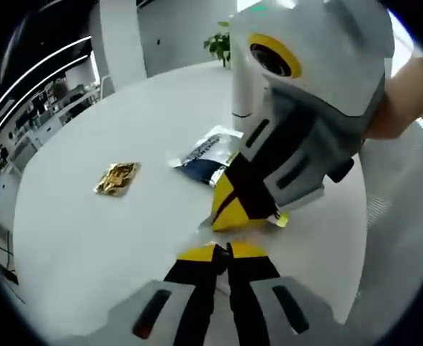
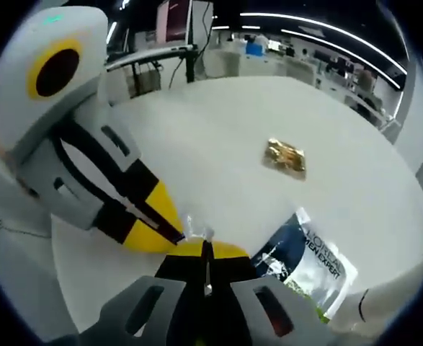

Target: Arrange the skincare products in the storage area until every visible bottle or jar stands upright without overlapping.

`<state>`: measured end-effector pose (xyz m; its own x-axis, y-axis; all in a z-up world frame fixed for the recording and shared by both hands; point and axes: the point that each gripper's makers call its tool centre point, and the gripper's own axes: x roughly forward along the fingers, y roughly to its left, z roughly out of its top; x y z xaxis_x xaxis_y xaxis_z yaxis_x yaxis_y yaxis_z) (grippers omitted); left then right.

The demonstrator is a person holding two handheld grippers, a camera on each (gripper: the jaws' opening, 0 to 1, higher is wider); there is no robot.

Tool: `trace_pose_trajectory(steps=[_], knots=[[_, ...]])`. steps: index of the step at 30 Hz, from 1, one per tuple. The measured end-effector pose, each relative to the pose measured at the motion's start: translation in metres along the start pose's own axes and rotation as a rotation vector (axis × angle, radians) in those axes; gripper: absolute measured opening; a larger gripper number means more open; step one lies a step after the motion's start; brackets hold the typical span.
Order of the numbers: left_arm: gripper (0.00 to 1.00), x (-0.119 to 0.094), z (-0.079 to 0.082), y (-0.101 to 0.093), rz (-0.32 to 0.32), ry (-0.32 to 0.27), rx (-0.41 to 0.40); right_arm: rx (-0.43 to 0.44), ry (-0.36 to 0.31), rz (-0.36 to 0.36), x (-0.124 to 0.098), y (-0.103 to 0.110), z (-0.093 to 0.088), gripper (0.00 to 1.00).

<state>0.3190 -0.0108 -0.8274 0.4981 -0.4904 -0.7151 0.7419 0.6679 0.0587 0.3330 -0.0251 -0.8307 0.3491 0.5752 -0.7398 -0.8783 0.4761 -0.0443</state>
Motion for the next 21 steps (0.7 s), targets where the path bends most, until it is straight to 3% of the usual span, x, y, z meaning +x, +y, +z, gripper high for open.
trace_pose_trajectory(steps=[6, 15, 21], knots=[[0.07, -0.001, 0.004, -0.005, 0.002, 0.020, 0.033, -0.009, -0.017, -0.031, -0.003, -0.006, 0.004, 0.06], [0.05, 0.000, 0.001, -0.004, -0.002, 0.021, 0.034, -0.014, -0.104, -0.074, -0.023, -0.020, 0.024, 0.06], [0.06, -0.001, 0.003, -0.005, -0.006, 0.026, 0.035, 0.003, -0.099, -0.084, -0.028, -0.019, 0.020, 0.08]])
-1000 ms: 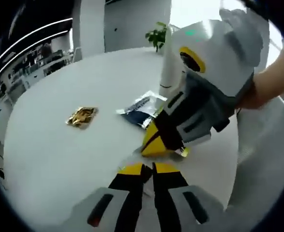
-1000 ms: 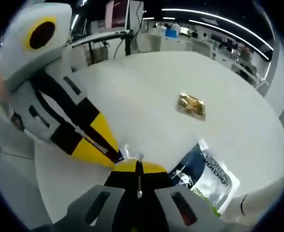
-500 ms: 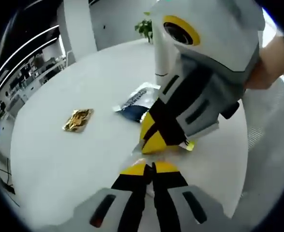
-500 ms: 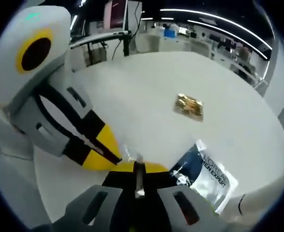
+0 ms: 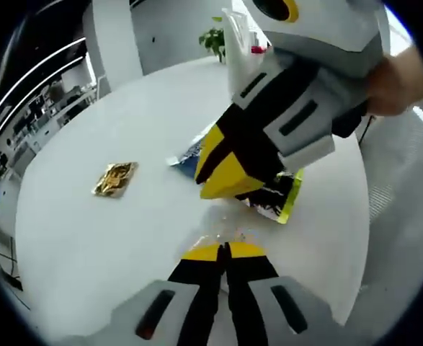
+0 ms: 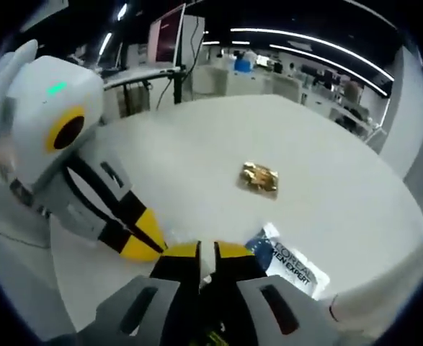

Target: Arrange the skincare products in the storage area until every visible bottle or jar stands upright without overlapping.

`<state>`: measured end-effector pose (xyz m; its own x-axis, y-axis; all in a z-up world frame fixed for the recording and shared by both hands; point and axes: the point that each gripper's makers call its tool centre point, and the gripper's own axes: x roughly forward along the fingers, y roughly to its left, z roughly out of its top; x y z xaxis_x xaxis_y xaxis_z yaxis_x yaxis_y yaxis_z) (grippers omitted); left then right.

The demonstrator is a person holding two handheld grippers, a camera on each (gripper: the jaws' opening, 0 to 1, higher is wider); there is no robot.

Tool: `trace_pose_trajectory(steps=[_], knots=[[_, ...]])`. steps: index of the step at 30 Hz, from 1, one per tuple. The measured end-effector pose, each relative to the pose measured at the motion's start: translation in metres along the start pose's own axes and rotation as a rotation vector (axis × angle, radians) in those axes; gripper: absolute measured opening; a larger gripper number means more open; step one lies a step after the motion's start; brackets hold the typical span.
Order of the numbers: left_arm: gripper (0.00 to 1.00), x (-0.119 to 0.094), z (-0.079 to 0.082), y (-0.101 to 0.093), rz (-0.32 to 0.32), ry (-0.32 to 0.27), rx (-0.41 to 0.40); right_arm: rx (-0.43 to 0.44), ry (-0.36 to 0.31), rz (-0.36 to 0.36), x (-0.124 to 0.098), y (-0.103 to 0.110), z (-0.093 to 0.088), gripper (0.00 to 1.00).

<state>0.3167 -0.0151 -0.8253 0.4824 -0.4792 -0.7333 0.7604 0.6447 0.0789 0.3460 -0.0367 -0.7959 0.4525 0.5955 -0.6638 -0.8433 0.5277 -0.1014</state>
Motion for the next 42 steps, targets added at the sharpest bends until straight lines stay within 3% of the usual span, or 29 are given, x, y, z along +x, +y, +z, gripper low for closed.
trace_pose_trajectory(steps=[4, 9, 20, 26, 29, 42], knots=[[0.08, -0.001, 0.000, 0.000, -0.003, 0.000, -0.009, 0.003, 0.006, 0.004, -0.003, 0.004, -0.004, 0.09], [0.19, -0.004, 0.005, 0.002, -0.002, -0.033, -0.027, 0.016, 0.005, 0.004, -0.010, 0.007, -0.006, 0.11], [0.19, -0.013, 0.005, 0.005, 0.025, -0.038, -0.044, 0.023, -0.030, -0.016, -0.034, 0.007, -0.001, 0.15], [0.28, -0.023, 0.006, 0.004, 0.039, -0.047, -0.114, 0.036, -0.023, -0.026, -0.047, 0.008, -0.009, 0.19], [0.35, -0.028, 0.006, 0.004, 0.050, -0.041, -0.134, 0.051, -0.026, -0.030, -0.056, 0.010, -0.013, 0.25], [0.46, -0.052, -0.002, -0.004, 0.081, -0.033, -0.221, 0.094, -0.036, -0.038, -0.088, 0.013, -0.027, 0.44]])
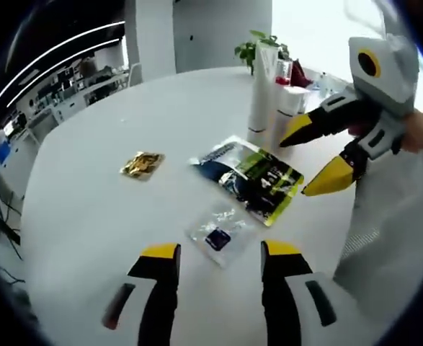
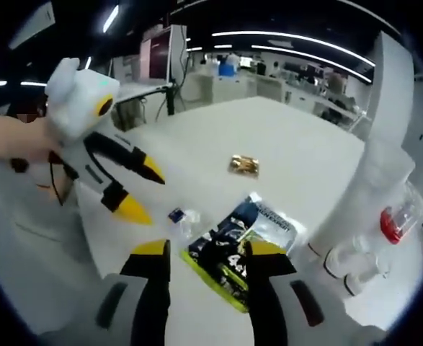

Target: Arrange the skincare products in the storage area until every visible bottle or jar stands upright without overlapping.

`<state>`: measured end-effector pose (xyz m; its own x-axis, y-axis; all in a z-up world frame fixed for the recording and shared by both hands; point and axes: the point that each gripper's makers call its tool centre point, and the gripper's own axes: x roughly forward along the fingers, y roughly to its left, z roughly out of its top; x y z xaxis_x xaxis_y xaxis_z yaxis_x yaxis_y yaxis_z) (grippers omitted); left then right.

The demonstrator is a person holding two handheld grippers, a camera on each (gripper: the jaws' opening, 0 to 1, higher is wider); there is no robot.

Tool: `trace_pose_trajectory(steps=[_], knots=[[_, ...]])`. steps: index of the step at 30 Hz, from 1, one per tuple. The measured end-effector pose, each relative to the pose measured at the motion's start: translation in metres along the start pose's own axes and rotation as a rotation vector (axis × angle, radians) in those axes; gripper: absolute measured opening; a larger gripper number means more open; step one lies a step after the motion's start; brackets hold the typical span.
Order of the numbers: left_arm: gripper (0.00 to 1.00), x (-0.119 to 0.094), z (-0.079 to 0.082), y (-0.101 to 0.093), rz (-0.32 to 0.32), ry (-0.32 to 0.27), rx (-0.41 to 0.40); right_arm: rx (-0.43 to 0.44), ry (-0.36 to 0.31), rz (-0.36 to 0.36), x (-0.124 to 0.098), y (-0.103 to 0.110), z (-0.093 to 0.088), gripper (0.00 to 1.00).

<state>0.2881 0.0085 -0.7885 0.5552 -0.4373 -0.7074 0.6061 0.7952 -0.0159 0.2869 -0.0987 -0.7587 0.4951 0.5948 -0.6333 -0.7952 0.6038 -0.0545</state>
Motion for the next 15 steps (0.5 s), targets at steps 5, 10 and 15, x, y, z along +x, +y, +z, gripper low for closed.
trace_pose_trajectory(steps=[5, 10, 15], knots=[[0.48, -0.006, -0.002, -0.004, 0.005, 0.003, -0.011, 0.025, 0.007, 0.015, -0.010, 0.004, -0.004, 0.52], [0.52, -0.012, -0.002, -0.008, 0.009, 0.000, -0.025, 0.044, 0.011, 0.012, -0.017, 0.004, -0.009, 0.59], [0.54, -0.019, -0.005, -0.010, 0.017, -0.002, -0.040, 0.081, 0.010, -0.007, -0.029, -0.001, -0.016, 0.66]])
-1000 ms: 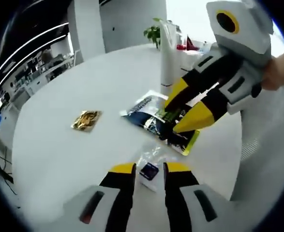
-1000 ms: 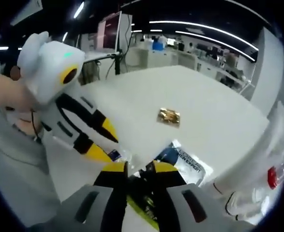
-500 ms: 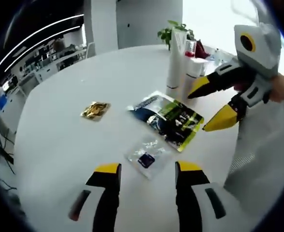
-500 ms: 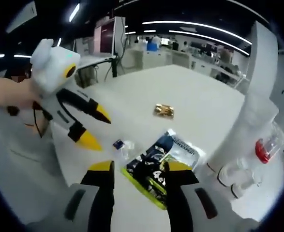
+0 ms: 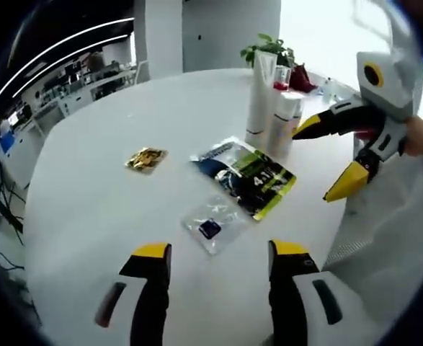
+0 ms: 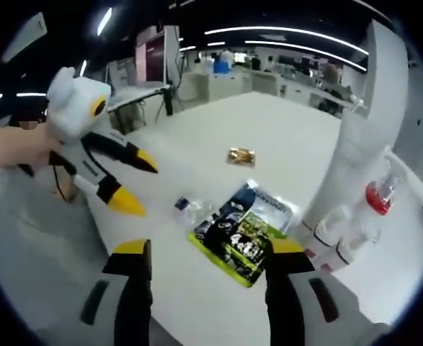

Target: Arrange the skincare products in the storage area until every visible bottle or jar stands upright without overlapping.

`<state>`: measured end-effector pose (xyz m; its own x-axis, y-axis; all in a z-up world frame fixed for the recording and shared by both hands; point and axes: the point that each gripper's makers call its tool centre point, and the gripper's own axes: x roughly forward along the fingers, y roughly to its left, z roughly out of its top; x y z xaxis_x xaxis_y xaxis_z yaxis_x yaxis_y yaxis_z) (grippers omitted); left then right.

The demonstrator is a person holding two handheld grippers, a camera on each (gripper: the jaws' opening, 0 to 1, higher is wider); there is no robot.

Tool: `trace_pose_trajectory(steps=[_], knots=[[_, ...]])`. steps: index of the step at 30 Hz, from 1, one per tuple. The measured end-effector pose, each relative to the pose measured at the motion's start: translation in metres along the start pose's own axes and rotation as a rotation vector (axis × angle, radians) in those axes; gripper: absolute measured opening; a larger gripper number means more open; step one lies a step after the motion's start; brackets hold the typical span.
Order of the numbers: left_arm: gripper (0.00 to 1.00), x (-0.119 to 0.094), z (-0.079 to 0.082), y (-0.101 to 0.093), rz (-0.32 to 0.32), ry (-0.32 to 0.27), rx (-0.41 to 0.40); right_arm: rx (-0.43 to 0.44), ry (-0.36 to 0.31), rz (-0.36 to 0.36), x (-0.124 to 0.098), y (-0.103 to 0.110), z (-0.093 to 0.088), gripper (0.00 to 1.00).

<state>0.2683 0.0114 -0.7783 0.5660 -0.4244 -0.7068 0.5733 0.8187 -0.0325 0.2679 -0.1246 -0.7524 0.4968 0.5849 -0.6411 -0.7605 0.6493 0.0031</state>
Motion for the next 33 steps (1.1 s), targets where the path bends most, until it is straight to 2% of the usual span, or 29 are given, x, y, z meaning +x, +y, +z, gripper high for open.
trace_pose_trajectory(steps=[10, 17, 23, 28, 33], knots=[[0.57, -0.017, -0.007, 0.004, 0.034, -0.008, -0.047, 0.063, -0.001, -0.048, -0.027, -0.015, -0.011, 0.76], [0.60, -0.032, -0.012, -0.002, 0.049, -0.011, -0.067, 0.106, -0.006, -0.068, -0.045, -0.022, -0.020, 0.81], [0.65, -0.040, -0.012, -0.005, 0.052, -0.013, -0.087, 0.129, -0.034, -0.099, -0.067, -0.033, -0.018, 0.85], [0.69, -0.052, -0.012, -0.009, 0.052, -0.023, -0.107, 0.154, -0.042, -0.112, -0.079, -0.041, -0.024, 0.87], [0.72, -0.055, -0.018, -0.010, 0.058, -0.010, -0.119, 0.181, -0.063, -0.119, -0.092, -0.047, -0.023, 0.89]])
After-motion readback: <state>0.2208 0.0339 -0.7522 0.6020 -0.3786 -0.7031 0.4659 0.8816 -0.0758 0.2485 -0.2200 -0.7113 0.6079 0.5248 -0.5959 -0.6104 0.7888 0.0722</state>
